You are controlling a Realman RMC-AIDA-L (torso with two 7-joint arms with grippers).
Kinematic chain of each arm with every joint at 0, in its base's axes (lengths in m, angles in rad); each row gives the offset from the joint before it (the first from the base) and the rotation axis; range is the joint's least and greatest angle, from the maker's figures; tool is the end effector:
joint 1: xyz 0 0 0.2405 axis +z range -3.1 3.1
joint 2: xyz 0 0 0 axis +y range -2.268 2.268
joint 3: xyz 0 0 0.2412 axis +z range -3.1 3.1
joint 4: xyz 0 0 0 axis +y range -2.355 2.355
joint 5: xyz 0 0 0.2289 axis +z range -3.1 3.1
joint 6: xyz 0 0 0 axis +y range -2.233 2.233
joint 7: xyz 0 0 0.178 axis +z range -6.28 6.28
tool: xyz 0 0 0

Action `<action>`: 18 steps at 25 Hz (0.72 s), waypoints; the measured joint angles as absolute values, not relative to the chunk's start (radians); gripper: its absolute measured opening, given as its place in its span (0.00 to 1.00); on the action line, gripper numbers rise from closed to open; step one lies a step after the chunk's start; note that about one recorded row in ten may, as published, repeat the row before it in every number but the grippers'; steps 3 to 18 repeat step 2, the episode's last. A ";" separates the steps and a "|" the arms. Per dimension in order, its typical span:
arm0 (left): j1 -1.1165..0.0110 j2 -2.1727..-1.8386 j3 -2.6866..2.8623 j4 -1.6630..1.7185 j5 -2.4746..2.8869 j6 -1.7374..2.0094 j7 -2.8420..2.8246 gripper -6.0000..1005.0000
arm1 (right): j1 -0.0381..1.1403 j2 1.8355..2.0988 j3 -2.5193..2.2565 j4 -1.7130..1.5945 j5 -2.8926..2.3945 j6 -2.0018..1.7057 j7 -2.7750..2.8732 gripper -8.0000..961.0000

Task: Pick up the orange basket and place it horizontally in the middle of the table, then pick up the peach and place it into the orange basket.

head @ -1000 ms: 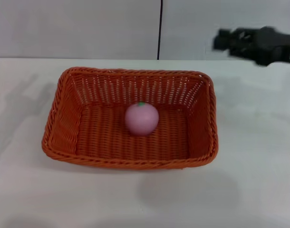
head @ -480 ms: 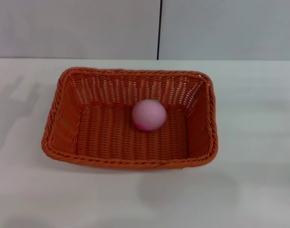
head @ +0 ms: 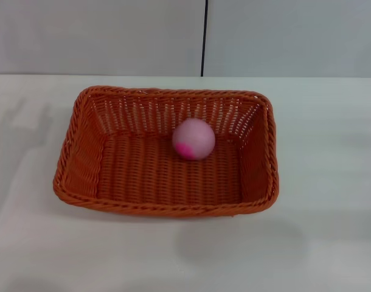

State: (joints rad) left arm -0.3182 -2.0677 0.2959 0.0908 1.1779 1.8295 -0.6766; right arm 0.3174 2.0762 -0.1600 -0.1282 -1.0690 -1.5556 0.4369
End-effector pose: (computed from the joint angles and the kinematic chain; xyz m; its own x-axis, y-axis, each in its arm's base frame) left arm -0.3084 0.2869 0.0697 0.3343 -0.4046 0.8512 0.7939 -0.3657 -0.4857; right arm 0.3691 0.3026 0.0950 0.6094 0.3558 -0.7085 -0.7723 0.0643 -0.6320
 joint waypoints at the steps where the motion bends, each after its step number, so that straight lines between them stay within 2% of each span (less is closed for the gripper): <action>1: -0.328 -2.068 0.294 0.063 1.178 1.840 -0.603 0.56 | 0.325 2.076 -0.155 -0.124 -1.069 -1.549 0.421 0.42; 18: -0.328 -2.068 0.294 0.063 1.178 1.840 -0.603 0.56 | 0.325 2.076 -0.155 -0.124 -1.069 -1.549 0.421 0.42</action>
